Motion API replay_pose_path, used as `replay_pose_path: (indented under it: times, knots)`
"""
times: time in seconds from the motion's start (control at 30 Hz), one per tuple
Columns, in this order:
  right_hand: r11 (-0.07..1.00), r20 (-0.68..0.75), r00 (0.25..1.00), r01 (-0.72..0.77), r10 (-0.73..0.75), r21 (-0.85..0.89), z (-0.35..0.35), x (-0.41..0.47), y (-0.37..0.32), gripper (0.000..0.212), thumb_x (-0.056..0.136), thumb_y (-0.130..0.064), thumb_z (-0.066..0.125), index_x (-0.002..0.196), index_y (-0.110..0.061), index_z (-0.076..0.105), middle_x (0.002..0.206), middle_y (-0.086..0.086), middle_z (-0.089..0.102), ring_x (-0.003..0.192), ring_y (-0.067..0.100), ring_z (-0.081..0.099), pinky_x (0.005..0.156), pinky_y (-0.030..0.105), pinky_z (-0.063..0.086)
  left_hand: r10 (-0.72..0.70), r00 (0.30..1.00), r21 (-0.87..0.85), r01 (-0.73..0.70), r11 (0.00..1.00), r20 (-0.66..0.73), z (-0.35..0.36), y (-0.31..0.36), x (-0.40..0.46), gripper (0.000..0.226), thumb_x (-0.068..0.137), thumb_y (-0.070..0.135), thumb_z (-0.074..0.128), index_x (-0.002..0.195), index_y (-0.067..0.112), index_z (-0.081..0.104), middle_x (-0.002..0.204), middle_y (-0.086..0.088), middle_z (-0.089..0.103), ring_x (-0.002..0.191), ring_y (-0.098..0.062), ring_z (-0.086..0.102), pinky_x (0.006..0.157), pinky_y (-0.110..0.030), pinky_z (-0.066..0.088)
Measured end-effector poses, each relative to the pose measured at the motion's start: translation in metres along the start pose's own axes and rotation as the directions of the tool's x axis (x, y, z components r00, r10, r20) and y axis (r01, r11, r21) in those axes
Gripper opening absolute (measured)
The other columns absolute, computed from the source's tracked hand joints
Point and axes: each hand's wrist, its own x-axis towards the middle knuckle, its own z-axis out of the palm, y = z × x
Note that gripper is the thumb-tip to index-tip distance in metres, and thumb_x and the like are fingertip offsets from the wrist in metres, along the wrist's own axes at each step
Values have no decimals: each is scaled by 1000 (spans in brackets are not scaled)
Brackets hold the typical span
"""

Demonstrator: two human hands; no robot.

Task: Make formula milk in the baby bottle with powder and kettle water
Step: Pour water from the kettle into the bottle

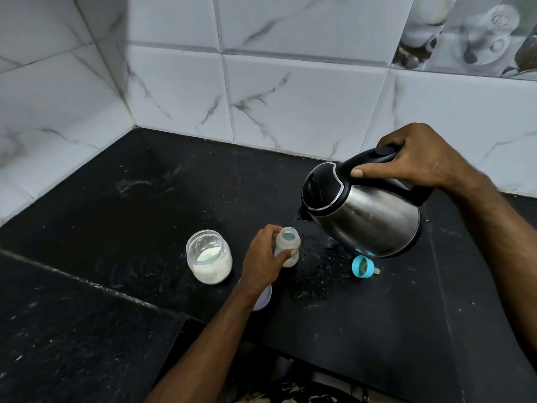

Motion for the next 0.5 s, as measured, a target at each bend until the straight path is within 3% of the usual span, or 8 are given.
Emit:
replay_pose_path:
  times: [0.13,0.5]
  knots:
    - [1000,-5,1000,6,-6,-4,0,2,0,77,42,-95,64,57,-19,63,52,8,54,48,11,42,54,30,36,2,1000,3,-2,1000,-2,0,0,0,42,79,26,80,114,21,57,119,2,62,107,-13,61,94,-43,54]
    - [1000,1,1000,9,-9,-20,2,2,0,74,43,-95,64,60,-23,65,51,2,56,47,8,44,54,31,38,-2,1000,3,2,1000,-1,-1,0,0,42,79,24,80,115,20,57,119,2,62,107,-13,61,94,-43,54]
